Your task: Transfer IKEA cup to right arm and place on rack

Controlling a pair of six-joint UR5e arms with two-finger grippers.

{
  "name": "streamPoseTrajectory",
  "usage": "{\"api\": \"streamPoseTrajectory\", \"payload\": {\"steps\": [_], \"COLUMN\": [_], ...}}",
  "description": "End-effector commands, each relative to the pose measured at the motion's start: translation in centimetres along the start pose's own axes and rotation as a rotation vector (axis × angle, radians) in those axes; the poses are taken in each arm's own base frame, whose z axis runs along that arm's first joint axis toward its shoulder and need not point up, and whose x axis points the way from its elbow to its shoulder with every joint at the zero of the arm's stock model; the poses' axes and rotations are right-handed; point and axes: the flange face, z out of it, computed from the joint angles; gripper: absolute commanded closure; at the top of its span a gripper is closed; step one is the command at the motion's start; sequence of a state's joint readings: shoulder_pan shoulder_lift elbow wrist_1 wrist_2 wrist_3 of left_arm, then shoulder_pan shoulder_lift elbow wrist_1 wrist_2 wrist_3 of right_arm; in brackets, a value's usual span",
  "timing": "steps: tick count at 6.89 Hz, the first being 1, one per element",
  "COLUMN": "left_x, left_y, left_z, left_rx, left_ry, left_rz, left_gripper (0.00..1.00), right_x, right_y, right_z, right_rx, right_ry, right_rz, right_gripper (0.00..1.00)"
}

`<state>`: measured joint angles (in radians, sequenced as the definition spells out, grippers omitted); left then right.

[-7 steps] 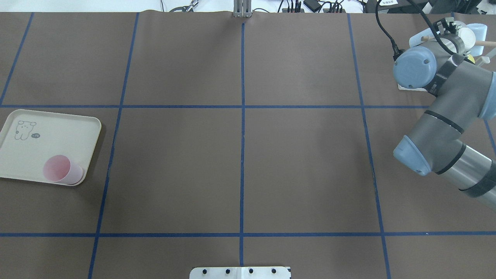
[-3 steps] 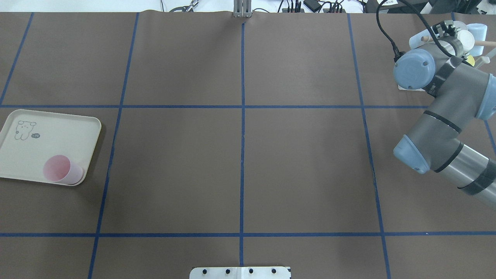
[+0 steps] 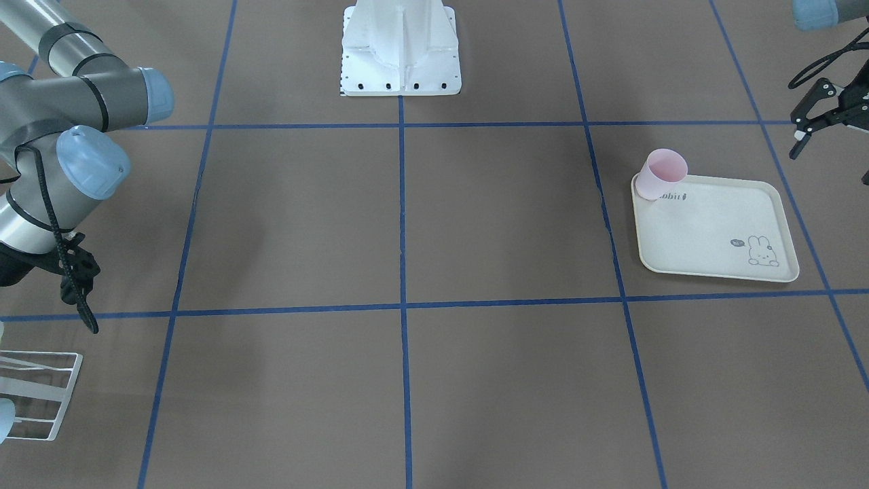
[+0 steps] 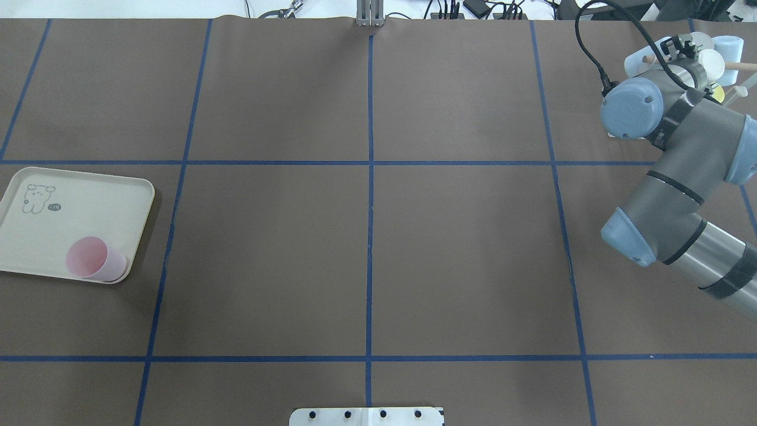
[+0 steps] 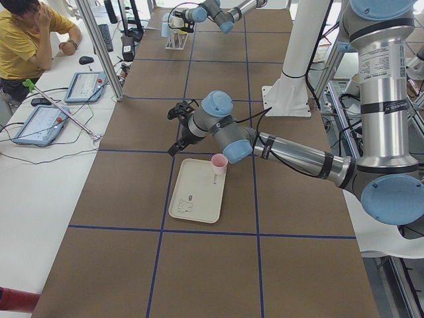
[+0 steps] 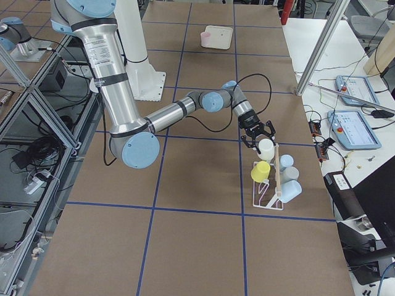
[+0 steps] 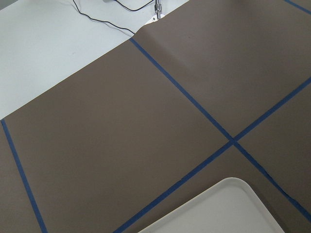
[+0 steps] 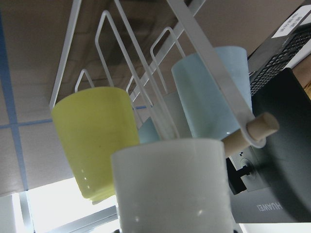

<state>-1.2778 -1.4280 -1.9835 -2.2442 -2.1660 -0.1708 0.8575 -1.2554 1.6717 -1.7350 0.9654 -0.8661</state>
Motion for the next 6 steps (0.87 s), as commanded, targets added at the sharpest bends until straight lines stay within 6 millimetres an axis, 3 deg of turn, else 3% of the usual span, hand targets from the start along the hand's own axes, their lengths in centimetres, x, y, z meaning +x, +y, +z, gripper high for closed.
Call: {"api": "streamPoseTrajectory", "payload": {"steps": [1, 4, 6], "left_x": [0.0, 0.0, 0.0], "left_y": [0.0, -0.1, -0.1], "left_z": [0.0, 0.0, 0.0], "left_rx": [0.0, 0.001, 0.001], "left_ry": [0.0, 0.0, 0.0], "left_rz": [-0.007, -0.006, -0.008], "left_gripper": [0.0, 0.0, 0.0], "right_x": [-0.6, -1.0, -0.9], "right_y": [-1.3, -2.5, -2.6], "right_z": [0.5, 0.4, 0.2], "right_rx": [-0.005, -0.002, 0.0], "right_ry": [-0.011, -0.013, -0.011], "right_rz": [-0.023, -0.045, -0.046], "right_gripper": [0.47, 0.02, 0.02]}}
